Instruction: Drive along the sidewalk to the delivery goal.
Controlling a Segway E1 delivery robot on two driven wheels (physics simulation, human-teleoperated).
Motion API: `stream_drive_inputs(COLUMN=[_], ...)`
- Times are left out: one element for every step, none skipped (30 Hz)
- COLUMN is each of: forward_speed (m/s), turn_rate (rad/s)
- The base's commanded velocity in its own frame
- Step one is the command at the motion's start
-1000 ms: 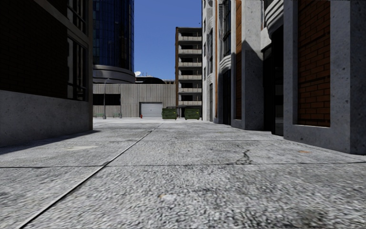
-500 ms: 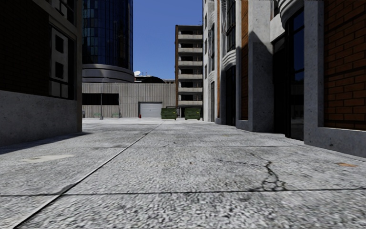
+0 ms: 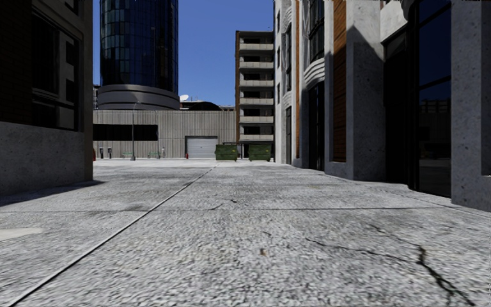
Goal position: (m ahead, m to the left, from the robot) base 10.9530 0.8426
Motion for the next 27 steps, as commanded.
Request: stream_drive_inputs(forward_speed=[2.00, 2.00, 2.00, 2.00, 2.00, 2.00, 2.00, 2.00, 2.00, 2.00, 2.00, 2.00, 2.00, 2.00, 2.00, 2.00, 2.00, 2.00, 2.00, 2.00, 2.00, 2.00, 2.00, 2.00, 2.00, 2.00, 2.00], turn_rate=[0.21, 0.22, 0.22, 0.22, 0.22, 0.22, 0.22, 0.22, 0.22, 0.23, 0.23, 0.23, 0.23, 0.23, 0.23, 0.22, 0.08, 0.00, 0.00, 0.00, 0.00, 0.00, 0.00, 0.00, 0.00, 0.00, 0.00])
